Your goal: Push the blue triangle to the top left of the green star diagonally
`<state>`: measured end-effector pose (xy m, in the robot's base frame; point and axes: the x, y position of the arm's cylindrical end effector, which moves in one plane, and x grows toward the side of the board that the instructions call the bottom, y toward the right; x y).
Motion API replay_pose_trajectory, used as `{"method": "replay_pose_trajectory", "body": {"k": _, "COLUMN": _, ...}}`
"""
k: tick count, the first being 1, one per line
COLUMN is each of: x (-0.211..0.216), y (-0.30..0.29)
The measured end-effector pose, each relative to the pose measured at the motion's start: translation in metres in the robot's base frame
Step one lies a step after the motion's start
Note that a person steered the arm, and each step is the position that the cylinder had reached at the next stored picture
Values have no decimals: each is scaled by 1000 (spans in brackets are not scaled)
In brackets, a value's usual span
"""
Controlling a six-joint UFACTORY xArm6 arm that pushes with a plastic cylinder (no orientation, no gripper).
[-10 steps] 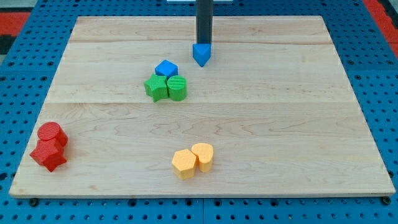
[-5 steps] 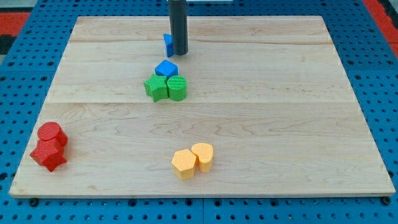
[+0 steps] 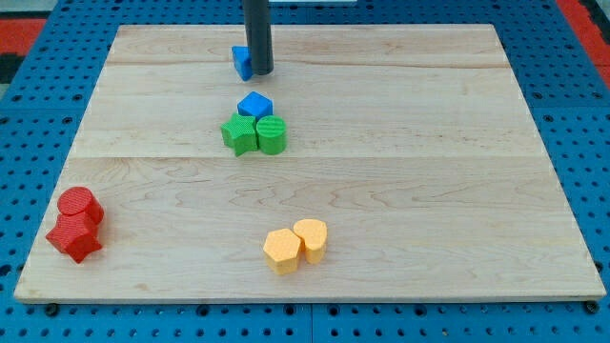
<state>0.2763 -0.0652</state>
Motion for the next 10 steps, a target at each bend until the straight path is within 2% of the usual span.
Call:
{"method": "replay_pose_trajectory", "body": {"k": 1, "x": -24, "y": 0}}
{"method": "replay_pose_trajectory", "body": {"k": 3, "x": -44, "y": -15}}
{"method": "replay_pose_trajectory", "body": {"k": 5, "x": -6, "y": -31}}
{"method": "replay_pose_trajectory", "body": {"k": 6, "x": -9, "y": -62}}
{"method": "replay_pose_trajectory", "body": {"k": 7, "x": -48, "y": -102}}
{"method": "replay_pose_trajectory", "body": {"k": 8, "x": -41, "y": -121}}
{"method": "replay_pose_trajectory", "body": {"k": 10, "x": 20, "y": -75}}
